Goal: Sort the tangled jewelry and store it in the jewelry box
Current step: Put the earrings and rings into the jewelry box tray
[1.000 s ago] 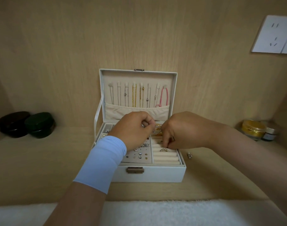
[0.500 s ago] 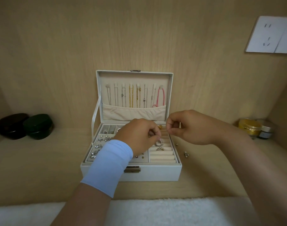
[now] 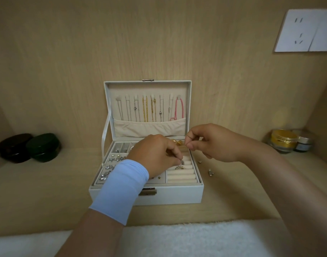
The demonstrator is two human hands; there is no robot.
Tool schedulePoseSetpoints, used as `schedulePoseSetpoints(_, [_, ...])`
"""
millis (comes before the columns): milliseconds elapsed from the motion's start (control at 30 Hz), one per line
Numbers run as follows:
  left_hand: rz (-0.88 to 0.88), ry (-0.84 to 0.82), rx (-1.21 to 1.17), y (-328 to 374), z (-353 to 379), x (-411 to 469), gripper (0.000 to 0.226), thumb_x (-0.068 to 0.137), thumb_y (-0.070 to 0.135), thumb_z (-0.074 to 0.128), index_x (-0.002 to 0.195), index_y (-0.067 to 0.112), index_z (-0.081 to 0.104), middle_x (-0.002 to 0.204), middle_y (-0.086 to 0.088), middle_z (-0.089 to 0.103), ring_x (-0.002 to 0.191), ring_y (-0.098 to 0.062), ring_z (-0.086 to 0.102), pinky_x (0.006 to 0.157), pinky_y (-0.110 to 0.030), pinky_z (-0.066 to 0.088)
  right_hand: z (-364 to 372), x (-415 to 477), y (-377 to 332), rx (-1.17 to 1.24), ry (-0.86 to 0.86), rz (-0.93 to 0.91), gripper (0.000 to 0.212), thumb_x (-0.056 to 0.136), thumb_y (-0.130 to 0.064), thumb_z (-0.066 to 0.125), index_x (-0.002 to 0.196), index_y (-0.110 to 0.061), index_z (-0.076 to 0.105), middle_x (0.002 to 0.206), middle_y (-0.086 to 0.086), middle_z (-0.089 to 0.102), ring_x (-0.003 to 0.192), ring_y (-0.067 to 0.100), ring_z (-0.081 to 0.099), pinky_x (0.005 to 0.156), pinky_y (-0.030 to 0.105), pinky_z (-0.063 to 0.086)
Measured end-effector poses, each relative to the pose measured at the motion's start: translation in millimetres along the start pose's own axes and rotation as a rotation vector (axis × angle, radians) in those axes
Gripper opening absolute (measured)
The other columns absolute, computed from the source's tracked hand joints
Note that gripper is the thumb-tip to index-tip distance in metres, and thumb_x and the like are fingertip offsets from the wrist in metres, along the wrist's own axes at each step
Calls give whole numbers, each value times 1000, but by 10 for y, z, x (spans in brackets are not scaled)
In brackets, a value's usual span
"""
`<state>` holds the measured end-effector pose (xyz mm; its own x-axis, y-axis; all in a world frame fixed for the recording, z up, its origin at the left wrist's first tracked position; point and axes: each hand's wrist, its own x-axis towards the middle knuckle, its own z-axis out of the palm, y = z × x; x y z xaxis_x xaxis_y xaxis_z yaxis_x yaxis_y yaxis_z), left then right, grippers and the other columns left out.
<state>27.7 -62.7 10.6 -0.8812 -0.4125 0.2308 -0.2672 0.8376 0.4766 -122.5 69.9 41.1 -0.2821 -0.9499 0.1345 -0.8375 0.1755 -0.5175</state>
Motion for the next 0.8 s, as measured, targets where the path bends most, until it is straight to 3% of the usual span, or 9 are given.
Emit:
schedulePoseSetpoints(100, [8, -51, 3, 18, -26, -9, 3, 81, 38, 77, 82, 40, 77, 84, 22, 67, 86, 2, 60, 87, -30, 52, 11, -6, -26, -4, 16, -11, 10, 99, -20, 60, 92, -25, 64, 84, -12, 61, 58, -15, 55, 58, 6, 39])
schedulePoseSetpoints(267, [-67, -16, -102, 2, -219, -65, 8, 86, 34, 72, 92, 37, 77, 89, 20, 70, 87, 5, 61, 87, -22, 49, 88, -7, -134, -28, 127, -53, 7, 99, -24, 61, 96, -24, 67, 91, -13, 63, 65, -15, 53, 60, 10, 36])
schedulePoseSetpoints(367, [-123, 91, -270, 2, -365, -132, 5, 86, 36, 73, 91, 34, 73, 85, 12, 73, 82, -2, 67, 82, -25, 52, 145, -5, -299, 9, 206, -112, 7, 99, -22, 61, 95, -22, 67, 86, -14, 62, 62, -19, 51, 59, 5, 38])
schedulePoseSetpoints(567, [-127, 114, -423, -55, -541, -398, 8, 88, 27, 72, 81, 26, 76, 77, 11, 76, 77, -1, 69, 82, -25, 53, 335, -5, -563, 44, 302, -214, 6, 97, -20, 65, 93, -22, 70, 68, -30, 59, 66, -17, 55, 60, 5, 39])
schedulePoseSetpoints(700, [-116, 172, -553, -183, -575, -584, 9, 90, 17, 70, 83, 17, 75, 76, 3, 76, 54, 3, 58, 57, -11, 43, 498, 17, -667, 136, 345, -278, 5, 94, -22, 68, 94, -25, 72, 84, -19, 65, 58, 0, 55, 57, 11, 39])
schedulePoseSetpoints(800, [-114, 203, -541, -282, -558, -651, 8, 89, 18, 71, 82, 20, 75, 76, 4, 75, 60, -2, 60, 59, -15, 48, 571, 39, -707, 205, 328, -262, 5, 93, -22, 70, 92, -26, 73, 79, -21, 66, 53, 2, 52, 55, 11, 37])
